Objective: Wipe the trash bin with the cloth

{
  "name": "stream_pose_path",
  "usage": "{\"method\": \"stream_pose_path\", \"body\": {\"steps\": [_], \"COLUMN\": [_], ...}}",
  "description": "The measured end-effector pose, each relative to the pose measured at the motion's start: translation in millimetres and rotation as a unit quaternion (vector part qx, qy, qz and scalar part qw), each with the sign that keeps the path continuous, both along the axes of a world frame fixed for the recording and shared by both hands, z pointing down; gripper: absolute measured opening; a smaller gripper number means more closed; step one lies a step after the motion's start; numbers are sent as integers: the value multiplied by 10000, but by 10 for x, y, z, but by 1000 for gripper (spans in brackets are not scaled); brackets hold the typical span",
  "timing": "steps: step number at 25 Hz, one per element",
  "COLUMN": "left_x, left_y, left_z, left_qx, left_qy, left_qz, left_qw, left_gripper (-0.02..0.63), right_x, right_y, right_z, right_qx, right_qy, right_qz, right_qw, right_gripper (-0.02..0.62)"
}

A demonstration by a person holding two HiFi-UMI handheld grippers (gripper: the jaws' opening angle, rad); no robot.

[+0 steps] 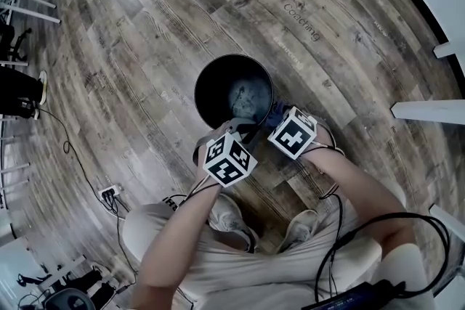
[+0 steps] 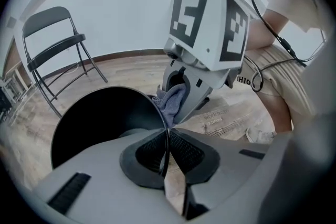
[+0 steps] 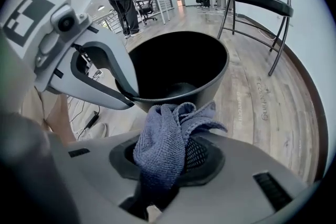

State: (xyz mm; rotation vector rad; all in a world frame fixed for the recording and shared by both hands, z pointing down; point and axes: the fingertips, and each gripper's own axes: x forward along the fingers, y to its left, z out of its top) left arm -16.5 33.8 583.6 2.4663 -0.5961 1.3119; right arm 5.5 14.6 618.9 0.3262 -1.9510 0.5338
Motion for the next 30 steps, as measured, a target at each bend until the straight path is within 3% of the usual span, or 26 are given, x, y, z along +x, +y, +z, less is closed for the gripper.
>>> {"method": "stream_pose_path", "body": {"steps": [14,19,26,30], "left_x": [6,-8,-24,-40], "left_y": [-24,-27,-15,-7], "left_z": [-14,-21,-20,-45], "left_qx": [-37,16,44,65], "left_qy": [35,59,119,231], "left_qz": [-49,-18,77,103], "left_qw": [10000,10000,9999,9997], "left_gripper": [18,18,18,18], "right_x": [5,-13,-35,-55], "right_y": [-128,-105,-25,17], "right_z": [859,1255,1753,1900], "right_qx": [-154,-424,-335,-526], "right_qy": [40,-179,88,-181], "right_qz": [100,488,267,479], "right_qw": [9998,9977,9990,9973], "right_gripper": [109,109,109,110]}}
